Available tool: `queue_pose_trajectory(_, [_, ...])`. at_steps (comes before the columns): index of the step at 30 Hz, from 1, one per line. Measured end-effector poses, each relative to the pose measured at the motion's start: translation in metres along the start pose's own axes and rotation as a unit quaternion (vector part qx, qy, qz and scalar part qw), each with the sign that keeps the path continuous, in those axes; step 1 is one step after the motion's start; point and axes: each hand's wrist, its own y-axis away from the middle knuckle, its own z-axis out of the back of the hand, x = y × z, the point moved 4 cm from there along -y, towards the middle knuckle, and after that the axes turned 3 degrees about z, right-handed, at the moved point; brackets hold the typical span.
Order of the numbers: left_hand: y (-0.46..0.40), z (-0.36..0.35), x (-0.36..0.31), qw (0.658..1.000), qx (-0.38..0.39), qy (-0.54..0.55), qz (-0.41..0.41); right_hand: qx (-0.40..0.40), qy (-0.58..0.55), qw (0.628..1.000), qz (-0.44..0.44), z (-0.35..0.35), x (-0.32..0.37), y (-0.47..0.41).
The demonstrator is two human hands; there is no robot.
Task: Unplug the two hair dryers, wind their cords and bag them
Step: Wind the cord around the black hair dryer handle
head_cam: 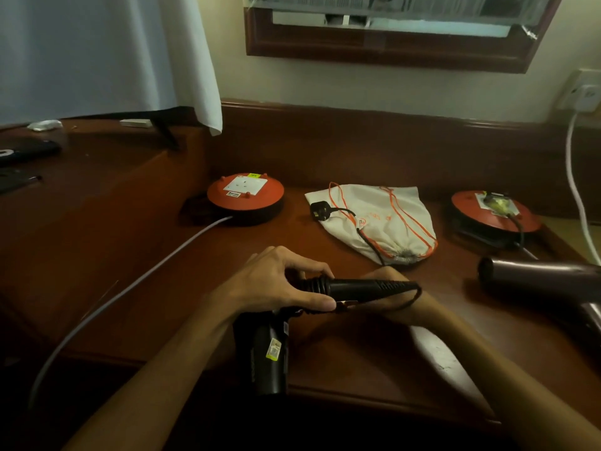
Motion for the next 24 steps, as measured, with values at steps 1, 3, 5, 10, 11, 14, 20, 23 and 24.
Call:
queue_pose_trajectory(1, [-0.001, -0.002, -0.002, 1.000, 0.008, -0.014, 0.002, 0.026, 0.023, 0.999, -0.005, 0.002, -0.003, -0.008])
queue_pose_trajectory(3, [-0.003, -0.006, -0.005, 0.999, 0.034, -0.030, 0.002, 0.076, 0.048, 0.996, -0.008, 0.006, -0.004, -0.020])
queue_pose_trajectory(5, [-0.003, -0.009, -0.006, 0.997, 0.052, -0.054, 0.003, 0.110, 0.045, 0.993, -0.006, 0.010, 0.002, -0.028])
queue_pose_trajectory(10, [-0.007, -0.006, -0.008, 0.993, 0.049, -0.104, 0.038, 0.096, -0.025, 0.995, 0.016, 0.036, 0.047, -0.038])
queue_pose_trajectory(11, [-0.009, -0.007, -0.010, 0.991, 0.059, -0.114, 0.039, 0.094, -0.034, 0.995, 0.022, 0.037, 0.059, -0.037])
queue_pose_trajectory(14, [-0.013, -0.008, -0.016, 0.987, 0.088, -0.122, 0.056, 0.091, 0.039, 0.994, 0.043, 0.028, 0.090, -0.034])
queue_pose_trajectory(20, [-0.015, -0.004, -0.010, 0.989, 0.096, -0.094, 0.062, 0.057, 0.157, 0.985, 0.047, 0.022, 0.113, -0.008])
queue_pose_trajectory(23, [-0.013, 0.001, 0.002, 0.995, 0.070, -0.048, 0.062, 0.013, 0.199, 0.980, 0.023, 0.019, 0.109, 0.011])
queue_pose_trajectory(24, [-0.012, 0.003, 0.006, 0.996, 0.058, -0.026, 0.057, -0.001, 0.212, 0.977, 0.014, 0.017, 0.108, 0.017])
